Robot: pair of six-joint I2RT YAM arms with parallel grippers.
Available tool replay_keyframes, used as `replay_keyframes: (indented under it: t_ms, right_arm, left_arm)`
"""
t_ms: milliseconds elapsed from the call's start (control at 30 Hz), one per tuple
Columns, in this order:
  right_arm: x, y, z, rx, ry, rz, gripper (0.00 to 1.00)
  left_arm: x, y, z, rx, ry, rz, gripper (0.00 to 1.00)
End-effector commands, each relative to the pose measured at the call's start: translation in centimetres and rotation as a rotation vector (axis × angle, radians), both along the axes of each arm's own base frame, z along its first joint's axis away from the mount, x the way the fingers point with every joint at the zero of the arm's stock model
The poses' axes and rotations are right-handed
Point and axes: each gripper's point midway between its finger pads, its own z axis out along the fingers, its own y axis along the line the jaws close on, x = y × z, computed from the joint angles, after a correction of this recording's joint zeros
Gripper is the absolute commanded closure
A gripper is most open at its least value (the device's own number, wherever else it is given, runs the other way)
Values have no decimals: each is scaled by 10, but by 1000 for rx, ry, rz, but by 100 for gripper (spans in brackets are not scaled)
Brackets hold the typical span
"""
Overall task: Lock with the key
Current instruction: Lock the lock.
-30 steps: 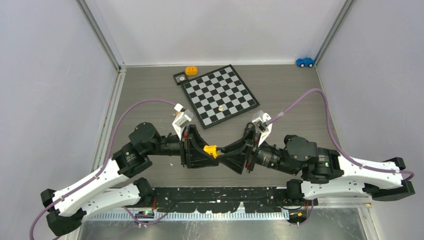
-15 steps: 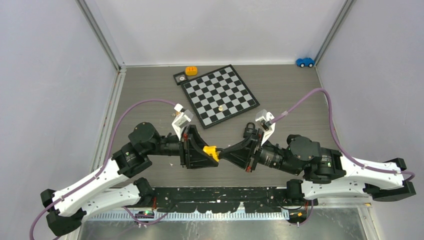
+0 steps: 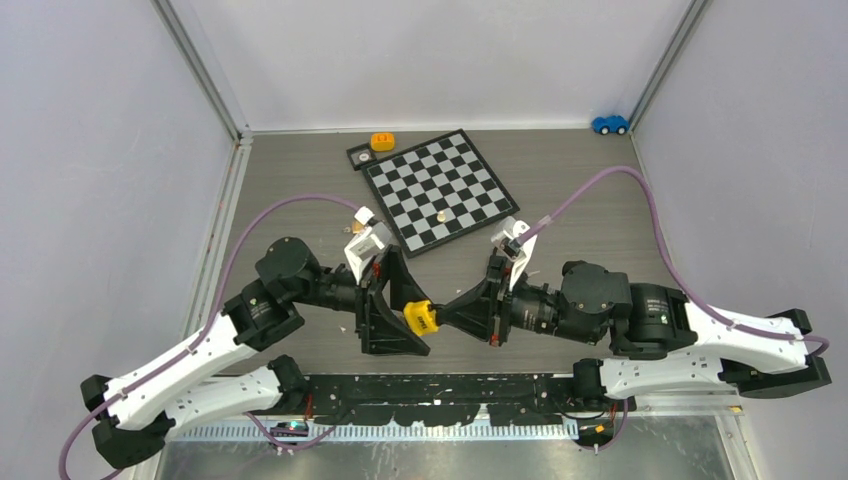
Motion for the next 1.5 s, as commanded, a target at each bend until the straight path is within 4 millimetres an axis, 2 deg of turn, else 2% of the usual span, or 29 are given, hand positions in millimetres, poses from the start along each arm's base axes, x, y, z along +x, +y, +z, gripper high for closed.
replay_keyframes:
  t_ms: [0,167,333,500,567,667,800,900,1000,1267,1467]
  right_arm:
    - [-9,-10,29,41,-13,46,100]
    - [-15,-10,30,6,-18,87,100]
    - [-24,-1,20,-51,-3,141,100]
    - [-26,3,15,-83,-4,158,100]
    - [-25,2,16,-84,-5,157,100]
    - [-24,0,15,-84,-8,146,100]
    - [-21,-2,16,-79,-10,128,100]
    - [-19,-4,16,-77,-20,120,100]
    - [-18,-5,16,-80,-32,122,100]
    - [-18,1,11,-104,-39,128,100]
    - [-16,2,7,-114,-39,118,100]
  left_arm:
    - [-14,6,10,1,-42,-82,22]
    - [-8,3,-2,53,-51,-60,28]
    - [-6,1,-3,70,-57,-64,32]
    - [-8,1,-7,98,-54,-94,47]
    - [-8,1,-11,123,-65,-94,49]
    - [-8,2,-13,141,-67,-99,47]
    - [-9,1,-15,148,-63,-113,37]
    - [-11,1,-17,152,-58,-132,26]
    - [-12,1,-18,154,-54,-143,24]
    - [-13,1,-19,145,-55,-149,51]
    - [-14,1,-22,149,-47,-161,55]
